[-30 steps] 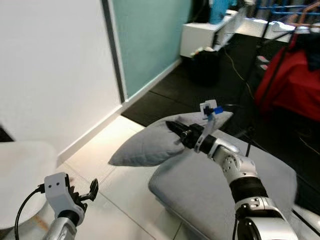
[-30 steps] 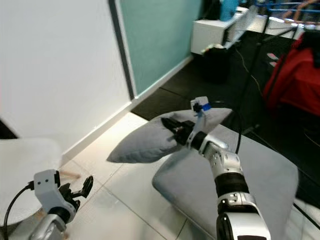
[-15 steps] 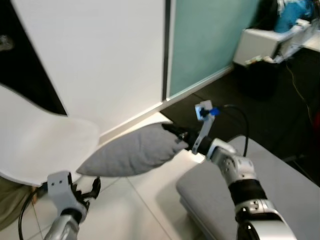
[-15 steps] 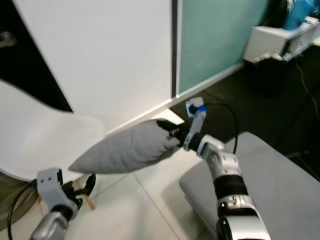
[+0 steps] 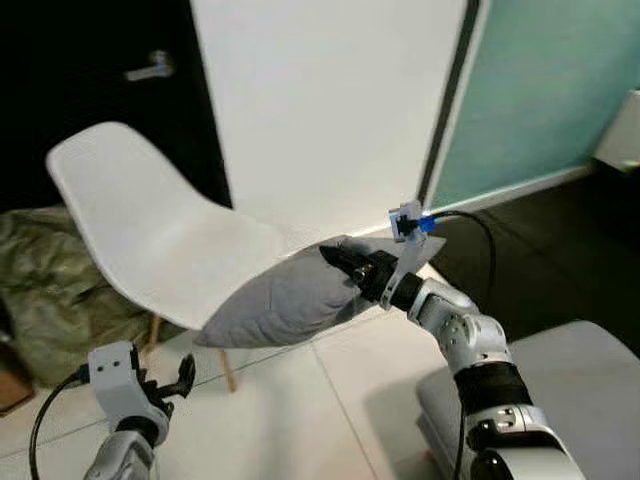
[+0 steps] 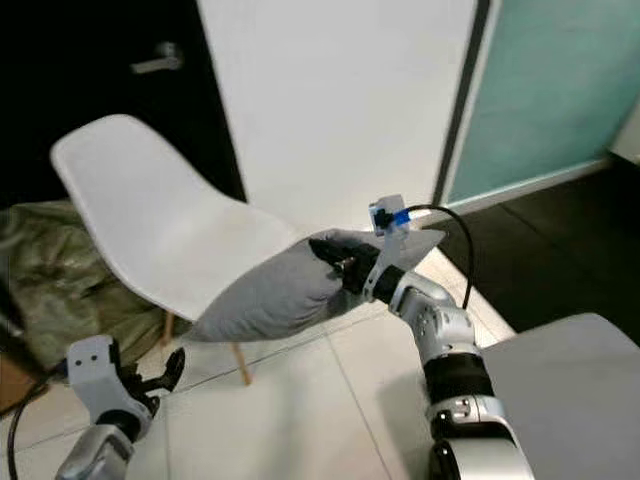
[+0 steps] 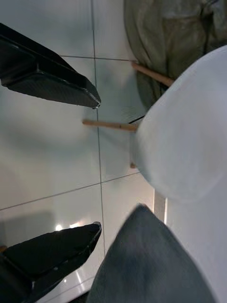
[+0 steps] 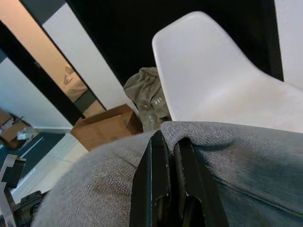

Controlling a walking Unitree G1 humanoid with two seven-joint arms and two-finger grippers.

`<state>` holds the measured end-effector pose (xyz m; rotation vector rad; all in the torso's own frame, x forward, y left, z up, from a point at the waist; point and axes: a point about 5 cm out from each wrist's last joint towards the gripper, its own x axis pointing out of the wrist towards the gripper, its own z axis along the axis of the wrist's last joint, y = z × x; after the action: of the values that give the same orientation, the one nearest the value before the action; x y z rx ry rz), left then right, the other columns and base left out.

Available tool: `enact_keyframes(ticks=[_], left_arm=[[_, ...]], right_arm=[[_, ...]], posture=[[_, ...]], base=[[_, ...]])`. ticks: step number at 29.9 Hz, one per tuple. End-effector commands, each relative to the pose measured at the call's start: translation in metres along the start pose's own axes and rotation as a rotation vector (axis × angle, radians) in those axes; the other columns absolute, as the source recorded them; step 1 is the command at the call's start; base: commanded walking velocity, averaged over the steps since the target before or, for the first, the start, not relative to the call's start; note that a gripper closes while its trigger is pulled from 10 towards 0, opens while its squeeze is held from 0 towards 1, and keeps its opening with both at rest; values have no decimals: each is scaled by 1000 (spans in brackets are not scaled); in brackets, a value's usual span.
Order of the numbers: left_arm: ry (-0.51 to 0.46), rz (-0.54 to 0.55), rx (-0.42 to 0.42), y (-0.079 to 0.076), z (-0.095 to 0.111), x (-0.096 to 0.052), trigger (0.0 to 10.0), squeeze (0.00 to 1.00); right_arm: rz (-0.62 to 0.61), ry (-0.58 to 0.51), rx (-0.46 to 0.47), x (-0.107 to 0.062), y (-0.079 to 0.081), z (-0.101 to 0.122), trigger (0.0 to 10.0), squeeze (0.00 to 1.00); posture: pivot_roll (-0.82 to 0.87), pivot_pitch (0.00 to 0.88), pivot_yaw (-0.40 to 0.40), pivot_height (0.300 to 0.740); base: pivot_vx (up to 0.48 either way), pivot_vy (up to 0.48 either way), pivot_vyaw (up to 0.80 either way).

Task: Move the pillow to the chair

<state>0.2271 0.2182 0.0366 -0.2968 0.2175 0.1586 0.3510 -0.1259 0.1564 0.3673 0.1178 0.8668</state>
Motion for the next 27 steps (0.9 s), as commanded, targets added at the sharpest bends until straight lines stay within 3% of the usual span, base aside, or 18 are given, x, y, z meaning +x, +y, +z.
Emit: enact_keyframes(ticks=[1,7,10,27], left_arm=[[22,13,4,4,-4,-1,10000,0],[27,-2,6,1,-5,-1,10000,0],[30,-4,12,1,-5,-1,10000,0],[22,8,21,4,-4,-1,10000,0]], right_arm=[[44,-70,-27,5,7,16,10000,0],[11,-82,-20,6,6,17,10000,0],[-27,-61,-20,7,3,16,10000,0],[-96,-54,-75,8,-2,20,10000,0]], posture=[[-119,62,-31,739],[-114,59,-30,739],[-114,59,-30,739],[-113,57,-32,739]], base=[[0,0,775],[0,0,775],[0,0,0],[318,0,0]])
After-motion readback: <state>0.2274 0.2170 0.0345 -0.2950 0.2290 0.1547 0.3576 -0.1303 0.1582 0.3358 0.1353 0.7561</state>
